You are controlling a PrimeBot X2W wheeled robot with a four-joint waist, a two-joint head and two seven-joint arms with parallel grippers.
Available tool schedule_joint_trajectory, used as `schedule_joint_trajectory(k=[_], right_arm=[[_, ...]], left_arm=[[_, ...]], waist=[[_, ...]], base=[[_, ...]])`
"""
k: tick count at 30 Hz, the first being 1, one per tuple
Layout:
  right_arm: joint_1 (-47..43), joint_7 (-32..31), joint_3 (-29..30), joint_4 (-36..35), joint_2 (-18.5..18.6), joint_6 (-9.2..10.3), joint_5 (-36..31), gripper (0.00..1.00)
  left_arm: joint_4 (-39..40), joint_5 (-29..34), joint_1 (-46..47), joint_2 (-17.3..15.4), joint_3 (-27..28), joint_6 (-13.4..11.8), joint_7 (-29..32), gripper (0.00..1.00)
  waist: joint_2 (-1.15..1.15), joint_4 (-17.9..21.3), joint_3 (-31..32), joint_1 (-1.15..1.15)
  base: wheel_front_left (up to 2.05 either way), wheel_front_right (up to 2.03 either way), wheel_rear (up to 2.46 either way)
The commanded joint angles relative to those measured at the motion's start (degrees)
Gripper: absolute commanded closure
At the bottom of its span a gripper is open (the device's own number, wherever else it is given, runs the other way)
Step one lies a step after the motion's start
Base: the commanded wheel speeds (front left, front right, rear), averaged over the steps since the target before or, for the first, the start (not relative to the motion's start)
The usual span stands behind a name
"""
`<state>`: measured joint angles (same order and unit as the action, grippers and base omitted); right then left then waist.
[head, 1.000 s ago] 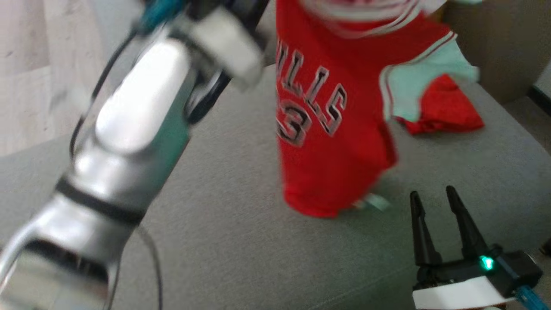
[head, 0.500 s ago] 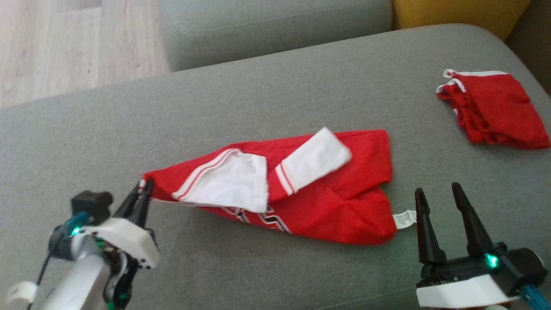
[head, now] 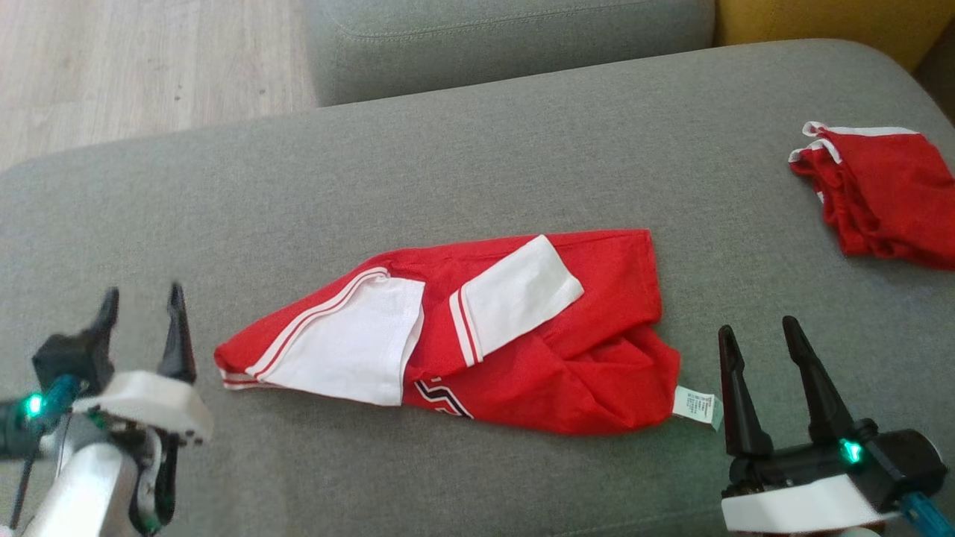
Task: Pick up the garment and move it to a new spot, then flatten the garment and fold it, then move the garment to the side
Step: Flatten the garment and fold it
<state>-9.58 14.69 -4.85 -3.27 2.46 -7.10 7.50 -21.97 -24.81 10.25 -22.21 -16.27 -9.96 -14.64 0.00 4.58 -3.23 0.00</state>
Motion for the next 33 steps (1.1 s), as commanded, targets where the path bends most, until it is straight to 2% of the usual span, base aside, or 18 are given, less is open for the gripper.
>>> schedule_joint_trajectory(k=[1, 4, 7, 9, 14, 16, 19, 21, 26, 33], right_arm=[[2.65, 0.31, -1.26, -1.76, 0.42, -0.39, 0.05, 0.00], [2.76, 0.31, -1.21, -1.91, 0.42, -0.39, 0.25, 0.00], [3.03, 0.31, -1.52, -1.88, 0.42, -0.39, 0.39, 0.00], [3.35, 0.31, -1.73, -1.83, 0.42, -0.39, 0.47, 0.00], [4.42, 0.31, -2.65, -1.62, 0.42, -0.39, 0.66, 0.00], [4.92, 0.31, -3.13, -1.56, 0.42, -0.39, 0.67, 0.00], [5.70, 0.31, -3.35, -1.46, 0.42, -0.39, 0.61, 0.00], [6.14, 0.31, -3.63, -1.25, 0.42, -0.39, 0.60, 0.00], [7.27, 0.31, -4.41, -1.12, 0.42, -0.39, 0.90, 0.00], [7.26, 0.31, -4.51, -1.04, 0.42, -0.39, 1.02, 0.00]], left_arm=[[4.23, 2.23, 2.17, -1.56, 2.68, -1.07, -0.35, 0.00], [10.36, 7.27, 1.80, -0.95, 0.85, -1.18, -0.35, 0.00], [11.95, 10.64, 2.96, 0.66, -4.31, 1.00, -0.31, 0.00], [11.79, 12.54, 5.00, 2.94, -8.59, 2.62, 0.61, 0.00], [6.83, 16.16, 11.06, 11.00, -19.62, 7.43, 6.12, 0.00], [3.87, 16.47, 13.60, 14.51, -22.63, 9.35, 7.59, 0.00], [-2.23, 16.24, 17.22, 17.47, -25.55, 11.38, 9.29, 0.00], [-7.05, 16.29, 19.70, 18.42, -26.83, 11.39, 10.91, 0.00], [-17.54, 19.09, 25.95, 19.10, -29.41, 8.26, 13.89, 0.00], [-22.84, 17.80, 28.74, 19.29, -31.79, 9.30, 14.92, 0.00]], waist=[[0.00, -0.07, -0.12, 0.00], [0.00, -0.05, -0.57, 0.00], [0.00, 0.27, -1.16, 0.00], [0.00, 0.66, -1.66, 0.00], [0.00, 2.24, -2.99, 0.00], [0.00, 3.09, -3.72, 0.00], [0.00, 4.24, -4.66, 0.00], [0.00, 5.23, -5.22, 0.00], [0.00, 7.27, -6.64, 0.00], [0.00, 8.44, -7.01, 0.00]], base=[[0.00, 0.00, 0.00], [0.00, 0.00, 0.00], [0.00, 0.00, 0.00], [0.00, 0.00, 0.00], [0.00, 0.00, 0.00], [0.00, 0.00, 0.00], [0.00, 0.00, 0.00], [0.00, 0.00, 0.00], [0.00, 0.00, 0.00], [0.00, 0.00, 0.00]])
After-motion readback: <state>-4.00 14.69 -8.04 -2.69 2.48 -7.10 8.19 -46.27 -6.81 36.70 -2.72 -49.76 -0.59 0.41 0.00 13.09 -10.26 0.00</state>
